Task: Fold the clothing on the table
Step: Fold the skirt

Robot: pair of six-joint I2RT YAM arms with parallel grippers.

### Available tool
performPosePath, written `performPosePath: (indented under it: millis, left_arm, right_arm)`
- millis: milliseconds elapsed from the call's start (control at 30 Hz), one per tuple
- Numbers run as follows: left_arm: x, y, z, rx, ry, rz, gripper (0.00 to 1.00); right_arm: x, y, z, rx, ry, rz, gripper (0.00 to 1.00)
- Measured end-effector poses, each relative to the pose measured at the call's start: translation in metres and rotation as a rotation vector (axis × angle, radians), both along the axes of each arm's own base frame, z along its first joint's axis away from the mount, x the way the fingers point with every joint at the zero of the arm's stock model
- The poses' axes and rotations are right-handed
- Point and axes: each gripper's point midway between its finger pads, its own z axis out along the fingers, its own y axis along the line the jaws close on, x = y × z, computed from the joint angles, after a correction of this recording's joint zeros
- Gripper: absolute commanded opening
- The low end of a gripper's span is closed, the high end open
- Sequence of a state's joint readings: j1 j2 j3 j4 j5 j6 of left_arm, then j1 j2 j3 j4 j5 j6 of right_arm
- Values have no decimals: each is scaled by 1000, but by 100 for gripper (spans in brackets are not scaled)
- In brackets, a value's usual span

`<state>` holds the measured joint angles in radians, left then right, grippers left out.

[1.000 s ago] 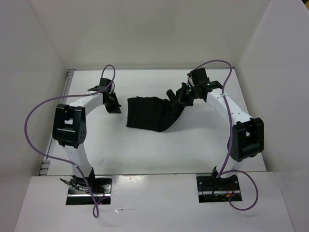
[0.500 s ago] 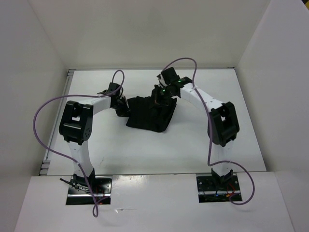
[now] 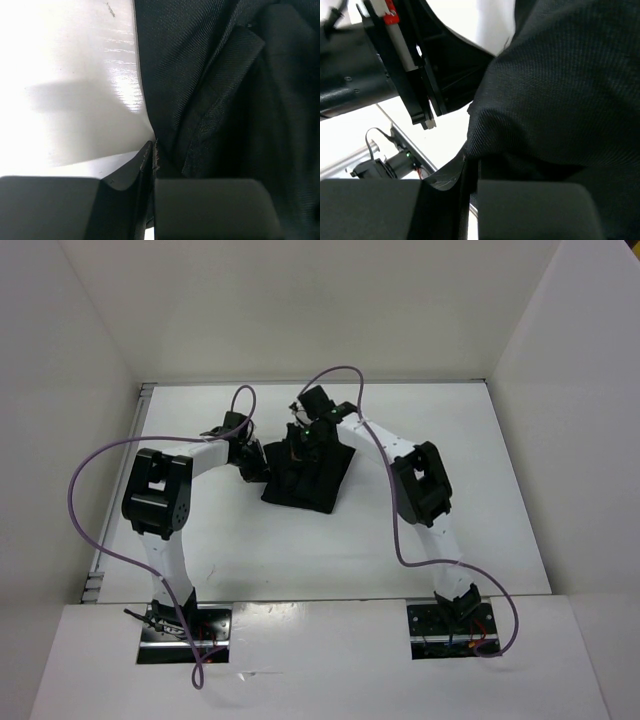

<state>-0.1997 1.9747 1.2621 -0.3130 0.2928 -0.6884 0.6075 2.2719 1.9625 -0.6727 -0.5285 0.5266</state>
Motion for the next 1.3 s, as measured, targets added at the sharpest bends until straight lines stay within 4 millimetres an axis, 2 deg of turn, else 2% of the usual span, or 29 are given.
performPosePath:
  millis: [33, 67, 133, 167, 300, 400, 467, 567, 633, 667, 733, 767, 833, 900, 1033, 1100, 1200, 1300]
  left_arm:
    - [0, 0, 0, 0, 0, 0, 7]
    - [0, 0, 0, 0, 0, 0, 7]
    - [0, 0, 0, 0, 0, 0, 7]
    - [0, 0, 0, 1, 1, 0, 7]
    - [-1, 8, 2, 21, 7, 17, 13]
    - [-2, 27, 17, 62, 0, 59, 30]
    - [0, 43, 46, 101, -54, 87, 37]
    - [12, 51, 111, 116, -201, 100, 37]
    - [18, 36, 163, 79, -338, 57, 35]
    - [16, 25, 180, 48, -388, 21, 33]
    - [5, 0, 202, -36, -447, -56, 25]
    - [-2, -14, 205, -85, -456, -103, 24]
    - [-14, -33, 190, -150, -423, -171, 21]
    - [-21, -42, 160, -187, -336, -197, 20]
    - [-33, -38, 81, -187, -132, -187, 20]
    - [-44, -32, 53, -168, -53, -170, 18]
    - [-48, -29, 30, -142, -3, -159, 17]
    - [-47, -33, 12, -134, 17, -167, 17]
  right_arm:
    - [-3, 3, -3, 4, 8, 11, 4]
    - [-6, 6, -5, 8, 17, 22, 25]
    - [-12, 12, -9, 25, 40, 43, 34]
    - [-14, 14, -11, 37, 49, 58, 45]
    - [-14, 22, -2, 114, 35, 84, 57]
    - [-18, 13, 17, 179, -6, 66, 60]
    - [-16, -2, 40, 202, -43, 33, 60]
    - [-4, -26, 95, 258, -168, -24, 60]
    - [2, -44, 131, 297, -261, -60, 60]
    - [4, -51, 141, 308, -288, -75, 60]
    - [6, -63, 152, 321, -327, -98, 59]
    - [7, -66, 150, 321, -330, -104, 59]
    - [9, -65, 133, 308, -298, -106, 59]
    - [12, -63, 106, 284, -246, -104, 59]
    - [17, -60, 40, 225, -123, -102, 58]
    - [16, -62, 10, 191, -66, -110, 58]
    - [12, -72, -25, 141, -3, -136, 58]
    - [15, -83, -42, 121, 31, -166, 58]
